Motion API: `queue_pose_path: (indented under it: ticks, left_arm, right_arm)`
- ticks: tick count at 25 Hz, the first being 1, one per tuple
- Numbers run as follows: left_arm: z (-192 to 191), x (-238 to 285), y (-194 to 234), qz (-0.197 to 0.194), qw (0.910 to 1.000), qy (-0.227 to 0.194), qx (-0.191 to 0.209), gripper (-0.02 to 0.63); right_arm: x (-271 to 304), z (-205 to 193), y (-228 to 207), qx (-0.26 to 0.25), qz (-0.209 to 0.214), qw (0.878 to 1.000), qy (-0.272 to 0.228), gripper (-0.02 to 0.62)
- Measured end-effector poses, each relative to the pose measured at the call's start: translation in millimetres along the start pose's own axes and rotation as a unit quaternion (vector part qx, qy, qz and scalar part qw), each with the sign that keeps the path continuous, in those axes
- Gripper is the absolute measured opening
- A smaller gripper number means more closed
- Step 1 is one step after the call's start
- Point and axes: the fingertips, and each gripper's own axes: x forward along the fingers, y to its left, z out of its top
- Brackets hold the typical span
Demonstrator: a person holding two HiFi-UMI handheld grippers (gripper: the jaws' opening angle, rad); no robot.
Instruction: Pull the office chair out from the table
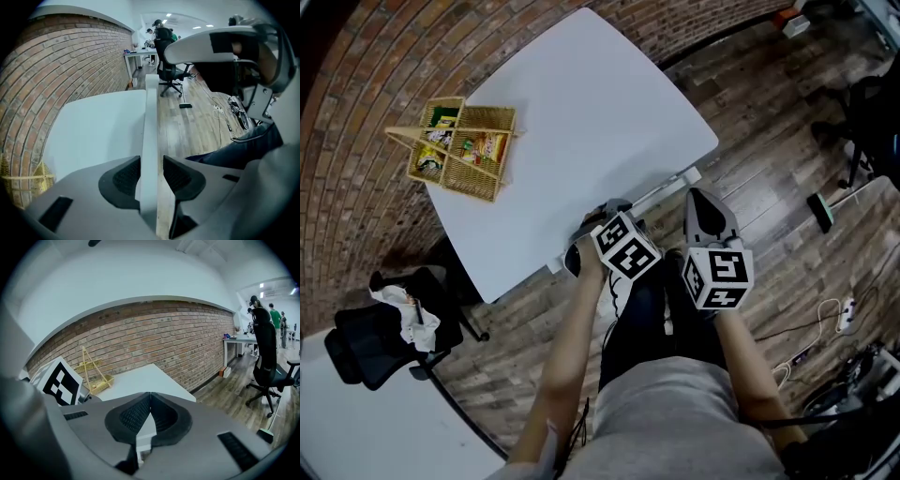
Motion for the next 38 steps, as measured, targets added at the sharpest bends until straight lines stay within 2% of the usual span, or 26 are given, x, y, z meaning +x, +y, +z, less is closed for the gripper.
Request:
queue_pose_path:
  ticks: [4,10,24,33,38]
  left_arm:
    - [-0.6,2.3,4.7,0.023,0.9997,0.0,0.005,0.091]
    - [-1.3,2.5,4.4,0.016,0.9998,-0.001,0.013,0.084]
    - [-3.0,2.1,4.3,0.04,0.9989,0.024,-0.001,0.084]
    - [-5.2,0.6,-21.5,0.027,0.9987,0.036,0.023,0.086]
    - [-4.1,-0.5,-35.1,0.014,0.9991,0.038,0.012,0.086]
  right_arm:
    - [3.0,-0.2,0.8,0.0,0.001,1.0,0.001,0.015]
    - [4.6,-0.6,1.9,-0.002,0.0,1.0,0.002,0.015]
    - [-7.8,-8.3,-7.4,0.011,-0.018,1.0,-0.001,0.015]
    - [-28.3,-18.7,-22.0,0.038,-0.057,0.997,-0.019,0.015]
    - [-46.6,-28.3,-32.7,0.058,-0.082,0.995,-0.029,0.014]
